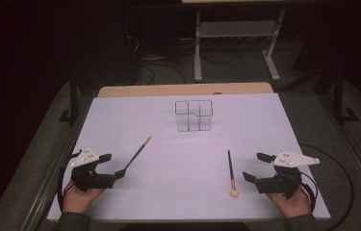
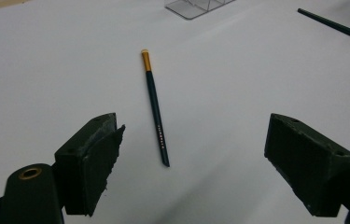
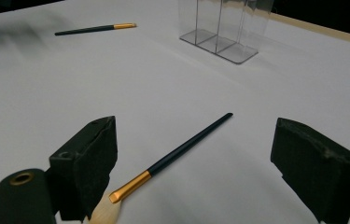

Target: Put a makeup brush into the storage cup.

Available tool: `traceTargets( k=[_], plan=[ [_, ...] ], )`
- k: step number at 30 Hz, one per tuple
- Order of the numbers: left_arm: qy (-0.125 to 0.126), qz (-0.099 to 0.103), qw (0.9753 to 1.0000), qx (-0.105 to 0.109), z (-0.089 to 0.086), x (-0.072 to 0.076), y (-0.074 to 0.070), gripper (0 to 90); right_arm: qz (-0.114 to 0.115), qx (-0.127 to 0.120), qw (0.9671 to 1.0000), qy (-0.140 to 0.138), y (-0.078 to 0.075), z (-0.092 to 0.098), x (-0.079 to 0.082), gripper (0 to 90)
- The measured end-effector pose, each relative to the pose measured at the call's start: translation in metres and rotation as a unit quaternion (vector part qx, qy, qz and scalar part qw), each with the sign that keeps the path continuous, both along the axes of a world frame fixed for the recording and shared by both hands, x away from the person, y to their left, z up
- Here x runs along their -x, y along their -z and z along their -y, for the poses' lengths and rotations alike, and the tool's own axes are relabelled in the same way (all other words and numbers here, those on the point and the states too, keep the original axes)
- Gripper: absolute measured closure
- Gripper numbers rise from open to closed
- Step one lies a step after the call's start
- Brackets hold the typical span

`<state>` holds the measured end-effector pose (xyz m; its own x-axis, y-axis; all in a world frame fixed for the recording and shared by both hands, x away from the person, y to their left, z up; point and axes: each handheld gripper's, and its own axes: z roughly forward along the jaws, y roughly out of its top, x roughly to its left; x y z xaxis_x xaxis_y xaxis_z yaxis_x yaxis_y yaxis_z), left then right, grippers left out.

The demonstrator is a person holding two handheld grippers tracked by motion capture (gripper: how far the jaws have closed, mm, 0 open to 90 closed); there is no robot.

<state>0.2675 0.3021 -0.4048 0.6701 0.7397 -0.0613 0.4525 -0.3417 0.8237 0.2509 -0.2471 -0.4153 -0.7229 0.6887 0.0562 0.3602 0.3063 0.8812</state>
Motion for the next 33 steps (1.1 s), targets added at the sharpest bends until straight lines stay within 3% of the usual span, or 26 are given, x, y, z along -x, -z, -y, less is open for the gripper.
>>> traceTargets(
  k=[4, 7, 17, 22, 33],
  plan=[
    [-0.007, -0.004, 1.0000, 0.002, 0.001, -0.001, -0.001, 17.4, -0.005, 0.002, 1.0000, -0.001, 0.000, 0.000, 0.000, 13.8],
    [-0.003, -0.012, 0.9999, -0.002, 0.003, -0.005, -0.001, 18.3, -0.002, 0.000, 1.0000, 0.009, -0.001, 0.001, 0.000, 13.8],
    [0.009, -0.014, 0.9997, -0.016, 0.011, -0.013, -0.004, 20.7, -0.008, 0.000, 0.9999, 0.008, 0.002, 0.002, -0.003, 13.8],
    [0.006, -0.027, 0.9996, -0.010, 0.016, -0.018, -0.004, 21.2, -0.015, 0.009, 0.9998, 0.003, 0.004, -0.001, -0.003, 13.8],
    [0.012, -0.036, 0.9988, -0.032, 0.022, -0.034, -0.010, 21.8, -0.017, 0.008, 0.9998, 0.002, 0.005, -0.001, -0.003, 13.8]
  ],
)
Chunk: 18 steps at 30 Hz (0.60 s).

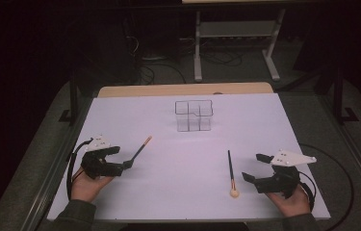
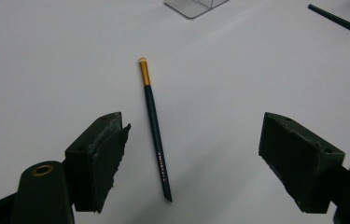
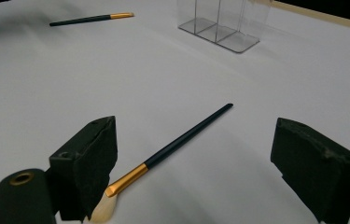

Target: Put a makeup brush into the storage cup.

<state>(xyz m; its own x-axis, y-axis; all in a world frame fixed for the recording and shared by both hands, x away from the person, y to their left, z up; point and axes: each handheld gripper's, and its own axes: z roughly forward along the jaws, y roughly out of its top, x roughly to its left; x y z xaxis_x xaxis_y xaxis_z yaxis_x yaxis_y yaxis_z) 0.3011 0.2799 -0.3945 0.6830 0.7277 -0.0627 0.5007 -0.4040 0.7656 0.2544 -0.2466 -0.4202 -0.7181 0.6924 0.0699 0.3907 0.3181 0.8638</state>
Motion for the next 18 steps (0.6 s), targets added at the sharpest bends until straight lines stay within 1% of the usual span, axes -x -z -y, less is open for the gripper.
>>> traceTargets(
  k=[1, 2, 3, 4, 5, 7, 8, 9, 13, 14, 15, 16, 18],
  plan=[
    [-0.003, -0.006, 1.0000, 0.003, 0.001, -0.001, 0.001, 21.8, 0.001, 0.000, 1.0000, 0.000, 0.000, 0.000, 0.000, 13.8],
    [-0.003, -0.007, 1.0000, 0.001, 0.001, -0.003, 0.001, 21.8, 0.001, -0.001, 1.0000, 0.000, 0.000, 0.001, 0.000, 13.8],
    [-0.004, -0.005, 1.0000, 0.003, 0.002, -0.005, 0.001, 21.8, 0.001, -0.001, 1.0000, 0.000, 0.000, 0.001, 0.000, 13.8],
    [-0.002, -0.009, 0.9999, -0.004, 0.001, -0.006, 0.001, 21.8, 0.002, -0.001, 1.0000, 0.000, 0.000, 0.001, 0.000, 13.8],
    [-0.006, -0.014, 0.9999, -0.001, 0.002, -0.007, 0.002, 21.8, 0.002, -0.001, 1.0000, 0.000, 0.000, 0.001, 0.000, 13.8],
    [0.000, -0.019, 0.9998, -0.009, 0.002, -0.012, 0.003, 22.7, 0.002, 0.000, 1.0000, 0.000, 0.000, 0.001, 0.000, 13.8],
    [0.000, -0.019, 0.9998, -0.009, 0.002, -0.012, 0.003, 22.9, 0.001, 0.000, 1.0000, 0.000, 0.000, 0.000, 0.000, 13.8],
    [-0.005, -0.024, 0.9997, -0.007, 0.003, -0.013, 0.003, 22.9, 0.001, 0.000, 1.0000, 0.000, 0.000, 0.000, 0.000, 13.8],
    [-0.006, -0.029, 0.9995, -0.012, 0.004, -0.020, 0.003, 23.8, 0.003, 0.001, 1.0000, -0.001, -0.001, 0.000, 0.000, 13.8],
    [-0.010, -0.031, 0.9994, -0.008, 0.005, -0.021, 0.003, 25.0, 0.005, 0.001, 1.0000, -0.001, -0.001, 0.000, 0.001, 13.8],
    [-0.009, -0.033, 0.9993, -0.010, 0.005, -0.023, 0.002, 25.0, 0.005, 0.001, 1.0000, -0.001, -0.001, 0.000, 0.001, 13.8],
    [-0.011, -0.040, 0.9990, -0.016, 0.007, -0.026, 0.002, 25.3, 0.004, 0.001, 1.0000, -0.001, -0.001, 0.000, 0.001, 13.8],
    [-0.012, -0.042, 0.9990, -0.014, 0.008, -0.027, 0.003, 25.5, 0.004, 0.001, 1.0000, -0.001, -0.002, 0.000, 0.001, 13.8]
  ],
)
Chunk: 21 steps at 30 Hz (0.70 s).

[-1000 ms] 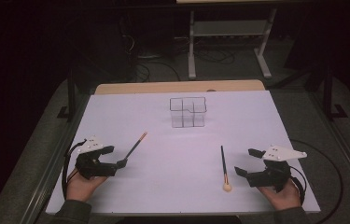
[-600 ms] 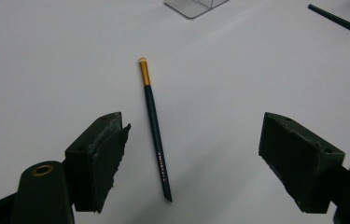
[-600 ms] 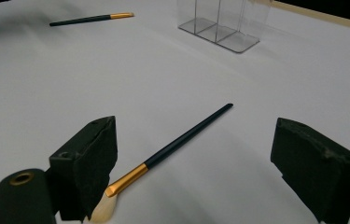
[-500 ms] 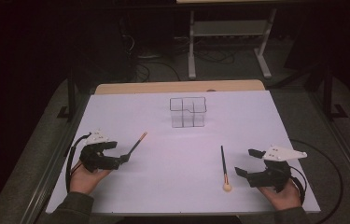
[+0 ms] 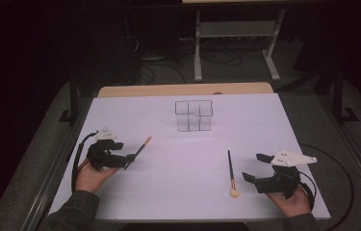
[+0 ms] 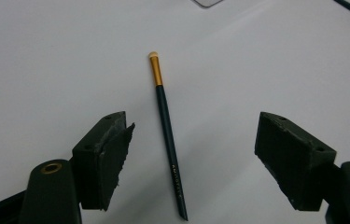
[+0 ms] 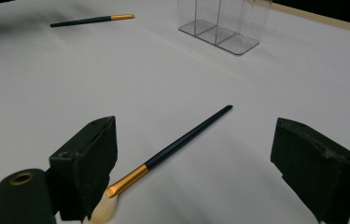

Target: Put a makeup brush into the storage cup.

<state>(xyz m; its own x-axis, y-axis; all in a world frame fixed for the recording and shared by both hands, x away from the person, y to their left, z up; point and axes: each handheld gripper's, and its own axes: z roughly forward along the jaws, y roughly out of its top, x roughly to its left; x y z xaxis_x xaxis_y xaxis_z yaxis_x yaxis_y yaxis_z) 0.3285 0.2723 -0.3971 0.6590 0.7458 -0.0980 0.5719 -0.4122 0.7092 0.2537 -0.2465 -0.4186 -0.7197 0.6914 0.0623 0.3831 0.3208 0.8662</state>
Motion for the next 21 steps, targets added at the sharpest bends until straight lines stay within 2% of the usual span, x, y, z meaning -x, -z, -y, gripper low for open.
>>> traceTargets(
  k=[8, 13, 15, 21],
  plan=[
    [0.004, -0.018, 0.9997, -0.015, 0.008, -0.015, -0.002, 28.4, 0.002, 0.000, 1.0000, -0.001, -0.001, 0.000, 0.000, 13.8],
    [0.009, -0.017, 0.9995, -0.025, 0.013, -0.024, -0.005, 30.6, 0.002, 0.000, 1.0000, -0.002, -0.001, -0.002, 0.001, 13.8],
    [0.004, -0.026, 0.9993, -0.026, 0.015, -0.027, -0.005, 31.6, 0.001, 0.000, 1.0000, -0.001, -0.001, -0.002, 0.001, 13.8],
    [-0.002, -0.035, 0.9989, -0.030, 0.017, -0.036, 0.001, 35.9, 0.004, -0.001, 1.0000, 0.000, -0.002, -0.001, 0.001, 13.8]
  ],
)
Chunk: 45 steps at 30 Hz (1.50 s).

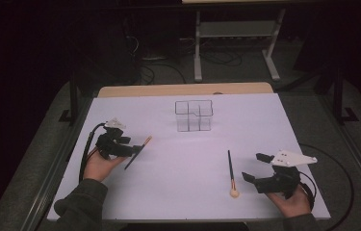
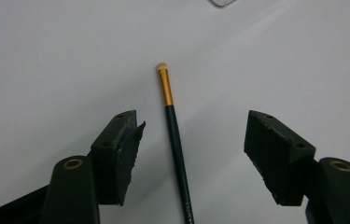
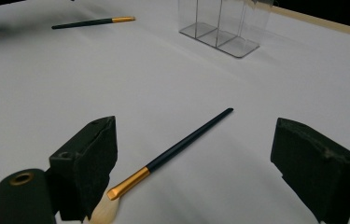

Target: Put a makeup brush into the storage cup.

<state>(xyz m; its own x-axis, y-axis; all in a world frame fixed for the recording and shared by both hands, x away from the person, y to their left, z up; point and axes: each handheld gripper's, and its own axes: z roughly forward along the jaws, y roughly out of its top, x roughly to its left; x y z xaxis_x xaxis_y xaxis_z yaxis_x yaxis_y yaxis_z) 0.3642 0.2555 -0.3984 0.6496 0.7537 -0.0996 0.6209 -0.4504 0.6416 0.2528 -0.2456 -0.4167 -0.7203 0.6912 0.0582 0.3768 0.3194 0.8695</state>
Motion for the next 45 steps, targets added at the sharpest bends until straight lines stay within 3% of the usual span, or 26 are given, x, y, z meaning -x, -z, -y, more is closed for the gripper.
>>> traceTargets(
  k=[7, 10, 13, 25, 45],
  plan=[
    [-0.011, -0.023, 0.9996, -0.011, 0.004, -0.008, 0.010, 41.4, 0.000, 0.002, 1.0000, -0.002, 0.000, 0.000, 0.001, 13.8],
    [-0.005, -0.034, 0.9992, -0.023, 0.006, -0.011, 0.014, 45.4, 0.001, 0.001, 1.0000, -0.003, 0.000, 0.001, 0.001, 13.8],
    [-0.011, -0.031, 0.9993, -0.016, 0.009, -0.011, 0.017, 47.0, 0.002, 0.003, 1.0000, -0.002, 0.000, 0.002, 0.001, 13.8],
    [-0.012, -0.044, 0.9980, -0.045, 0.025, -0.019, 0.017, 57.2, -0.001, 0.007, 1.0000, 0.000, 0.000, 0.002, 0.001, 13.8],
    [-0.017, -0.050, 0.9963, -0.068, 0.027, -0.020, 0.023, 71.7, 0.000, 0.012, 0.9999, -0.001, -0.001, 0.001, 0.002, 13.8]
  ],
)
